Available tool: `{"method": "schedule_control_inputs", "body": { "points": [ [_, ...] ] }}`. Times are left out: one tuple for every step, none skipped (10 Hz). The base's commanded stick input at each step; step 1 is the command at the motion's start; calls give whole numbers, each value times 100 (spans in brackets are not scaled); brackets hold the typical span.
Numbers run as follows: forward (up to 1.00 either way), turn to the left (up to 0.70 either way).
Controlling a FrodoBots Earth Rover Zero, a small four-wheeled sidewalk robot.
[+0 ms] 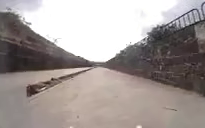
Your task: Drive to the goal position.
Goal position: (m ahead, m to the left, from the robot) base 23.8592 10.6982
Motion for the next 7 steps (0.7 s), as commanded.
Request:
{"method": "schedule_control_inputs", "body": {
  "points": [
    [100, 0],
    [100, 0],
    [100, 0],
    [100, 0],
    [100, 0],
    [100, 0],
    [100, 0]
  ]
}}
